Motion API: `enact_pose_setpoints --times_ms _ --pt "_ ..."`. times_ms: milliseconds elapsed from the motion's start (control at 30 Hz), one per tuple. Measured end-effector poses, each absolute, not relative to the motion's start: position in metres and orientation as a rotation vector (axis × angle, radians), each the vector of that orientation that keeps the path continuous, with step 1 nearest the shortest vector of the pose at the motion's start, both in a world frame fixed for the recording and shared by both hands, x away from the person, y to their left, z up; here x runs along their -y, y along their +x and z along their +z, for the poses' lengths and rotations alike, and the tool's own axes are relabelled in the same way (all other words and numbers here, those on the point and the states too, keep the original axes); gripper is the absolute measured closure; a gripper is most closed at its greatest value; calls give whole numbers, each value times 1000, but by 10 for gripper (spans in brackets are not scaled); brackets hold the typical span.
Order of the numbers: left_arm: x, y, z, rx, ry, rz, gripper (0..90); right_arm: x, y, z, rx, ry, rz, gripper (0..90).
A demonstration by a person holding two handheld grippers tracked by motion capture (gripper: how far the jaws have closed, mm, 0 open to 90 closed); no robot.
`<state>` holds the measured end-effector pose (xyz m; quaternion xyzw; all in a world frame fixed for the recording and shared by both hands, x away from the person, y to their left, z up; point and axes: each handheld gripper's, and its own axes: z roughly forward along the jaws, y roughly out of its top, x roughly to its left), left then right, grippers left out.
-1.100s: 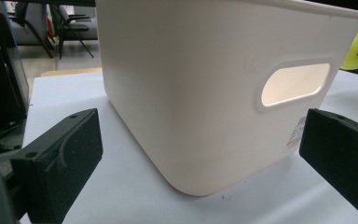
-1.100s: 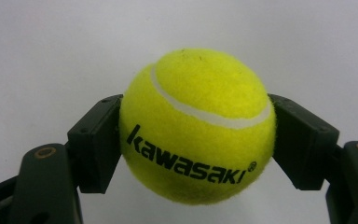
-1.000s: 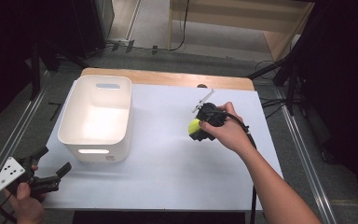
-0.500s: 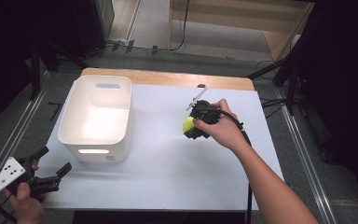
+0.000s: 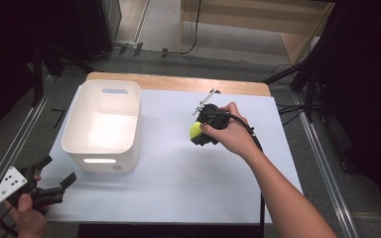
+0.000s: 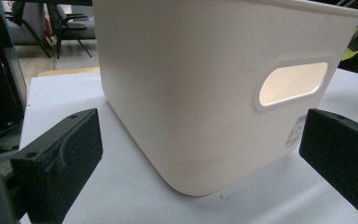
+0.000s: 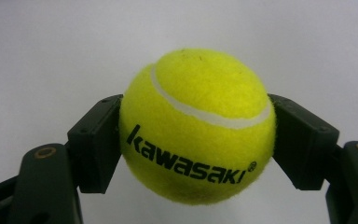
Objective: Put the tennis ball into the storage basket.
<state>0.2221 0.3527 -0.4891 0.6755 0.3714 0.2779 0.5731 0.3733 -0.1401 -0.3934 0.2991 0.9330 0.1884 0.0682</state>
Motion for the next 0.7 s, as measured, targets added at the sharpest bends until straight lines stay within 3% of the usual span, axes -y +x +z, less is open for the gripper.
enact_pose_setpoints --times_ms 700 --pt "-353 222 -489 -868 1583 648 0 117 377 -382 -2818 856 584 233"
